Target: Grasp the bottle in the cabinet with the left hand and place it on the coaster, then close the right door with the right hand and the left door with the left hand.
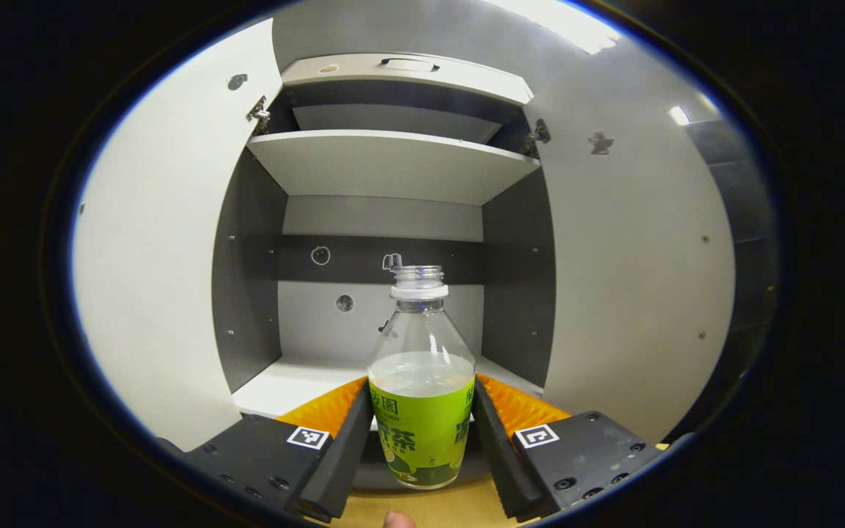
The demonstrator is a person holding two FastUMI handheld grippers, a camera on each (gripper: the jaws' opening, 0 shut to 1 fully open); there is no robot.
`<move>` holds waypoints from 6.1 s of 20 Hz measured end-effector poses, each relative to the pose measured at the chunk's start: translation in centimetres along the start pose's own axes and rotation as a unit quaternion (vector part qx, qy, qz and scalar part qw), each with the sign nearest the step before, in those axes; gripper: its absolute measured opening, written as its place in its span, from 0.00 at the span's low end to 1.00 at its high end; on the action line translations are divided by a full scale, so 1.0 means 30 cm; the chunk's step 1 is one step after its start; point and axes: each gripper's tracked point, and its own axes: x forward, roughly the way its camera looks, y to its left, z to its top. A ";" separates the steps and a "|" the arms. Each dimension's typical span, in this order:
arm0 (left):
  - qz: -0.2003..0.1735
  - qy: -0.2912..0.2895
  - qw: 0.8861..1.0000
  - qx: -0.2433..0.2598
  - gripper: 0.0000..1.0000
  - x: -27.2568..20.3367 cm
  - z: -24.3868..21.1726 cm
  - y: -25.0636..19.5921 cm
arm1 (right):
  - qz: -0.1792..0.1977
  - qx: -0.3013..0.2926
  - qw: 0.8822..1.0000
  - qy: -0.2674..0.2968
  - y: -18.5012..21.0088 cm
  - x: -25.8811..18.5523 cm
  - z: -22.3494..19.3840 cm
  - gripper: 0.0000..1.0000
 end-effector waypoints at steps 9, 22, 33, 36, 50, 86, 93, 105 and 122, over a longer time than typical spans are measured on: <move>-0.037 0.029 0.999 0.003 0.77 -0.360 -0.437 -0.135 | -0.001 0.002 1.000 -0.001 0.003 -0.022 0.008 0.98; -0.085 0.087 0.993 -0.013 0.77 -0.526 -0.900 -0.225 | -0.006 -0.029 1.000 0.008 0.004 -0.014 0.034 0.98; -0.107 0.115 0.987 -0.028 0.80 -0.561 -1.016 -0.248 | -0.008 -0.046 0.999 0.020 0.031 -0.010 0.012 0.98; -0.107 0.142 0.983 -0.036 0.87 -0.579 -1.047 -0.245 | -0.007 -0.044 0.999 0.017 0.041 -0.011 0.016 0.98; -0.071 0.164 0.983 -0.041 0.94 -0.742 -0.818 -0.148 | -0.016 0.007 1.000 0.010 -0.118 0.052 0.049 0.98; 0.113 0.082 0.990 -0.020 0.94 -0.735 -0.203 0.380 | 0.137 0.009 0.990 0.035 0.365 0.498 -0.070 0.97; 0.137 0.080 0.987 -0.013 0.94 -0.786 -0.192 0.452 | 0.127 0.008 0.991 0.036 0.445 0.586 -0.078 0.96; 0.181 0.088 0.979 -0.029 0.94 -0.844 -0.127 0.650 | 0.103 0.008 0.994 0.035 0.527 0.709 -0.088 0.96; 0.196 0.010 0.980 0.009 0.94 -0.648 0.204 0.974 | 0.075 0.016 0.997 0.029 0.373 0.343 -0.048 0.96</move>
